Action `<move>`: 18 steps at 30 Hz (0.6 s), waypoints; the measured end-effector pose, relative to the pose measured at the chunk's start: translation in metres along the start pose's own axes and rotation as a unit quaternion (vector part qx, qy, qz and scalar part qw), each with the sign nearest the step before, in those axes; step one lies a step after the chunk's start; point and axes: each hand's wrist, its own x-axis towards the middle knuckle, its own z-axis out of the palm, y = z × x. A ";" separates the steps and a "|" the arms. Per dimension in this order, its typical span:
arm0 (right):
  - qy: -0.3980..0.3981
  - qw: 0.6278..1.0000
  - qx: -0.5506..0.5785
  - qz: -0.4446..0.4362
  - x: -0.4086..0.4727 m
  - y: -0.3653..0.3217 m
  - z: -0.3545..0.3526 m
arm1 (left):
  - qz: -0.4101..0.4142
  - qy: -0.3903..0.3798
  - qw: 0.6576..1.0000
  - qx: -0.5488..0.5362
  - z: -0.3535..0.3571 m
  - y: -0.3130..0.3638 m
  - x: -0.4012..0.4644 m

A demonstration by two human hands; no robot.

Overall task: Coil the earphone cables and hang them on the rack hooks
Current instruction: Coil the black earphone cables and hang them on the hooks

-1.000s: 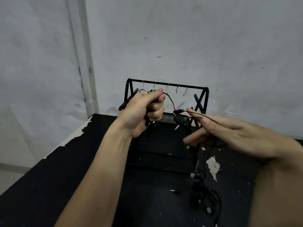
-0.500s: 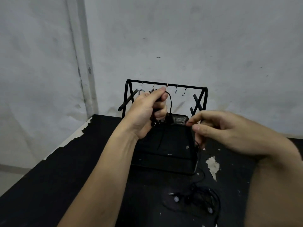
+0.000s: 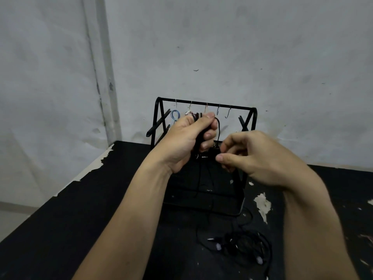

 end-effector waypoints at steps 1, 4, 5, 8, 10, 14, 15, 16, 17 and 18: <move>0.012 1.000 0.007 0.005 0.001 -0.001 0.001 | 0.001 0.007 1.000 -0.002 -0.001 0.000 0.001; 0.042 0.999 0.002 0.011 0.000 -0.002 0.001 | 0.000 0.027 1.000 -0.005 -0.004 -0.003 0.003; 0.044 0.999 -0.003 0.003 0.000 -0.002 0.002 | 0.002 0.034 0.999 -0.005 -0.004 -0.003 0.004; 0.058 0.998 -0.020 -0.034 0.001 -0.003 0.005 | 0.012 0.050 0.999 0.007 -0.003 -0.003 0.005; 0.014 0.998 -0.015 -0.063 0.000 -0.006 0.006 | 0.018 0.066 0.998 0.004 -0.001 -0.004 0.006; -0.216 0.973 -0.052 -0.054 -0.008 -0.012 0.005 | 0.065 0.141 0.984 -0.086 -0.006 -0.002 0.012; -0.267 0.960 -0.078 -0.030 -0.009 -0.011 0.007 | 0.082 0.157 0.978 -0.113 -0.010 0.001 0.012; -0.297 0.950 -0.098 -0.003 -0.010 -0.010 0.008 | 0.095 0.171 0.972 -0.133 -0.014 0.004 0.012; -0.308 0.944 -0.113 0.024 -0.010 -0.007 0.009 | 0.098 0.178 0.969 -0.142 -0.019 0.007 0.011; -0.306 0.943 -0.124 0.045 -0.010 -0.005 0.008 | 0.092 0.172 0.971 -0.138 -0.023 0.009 0.009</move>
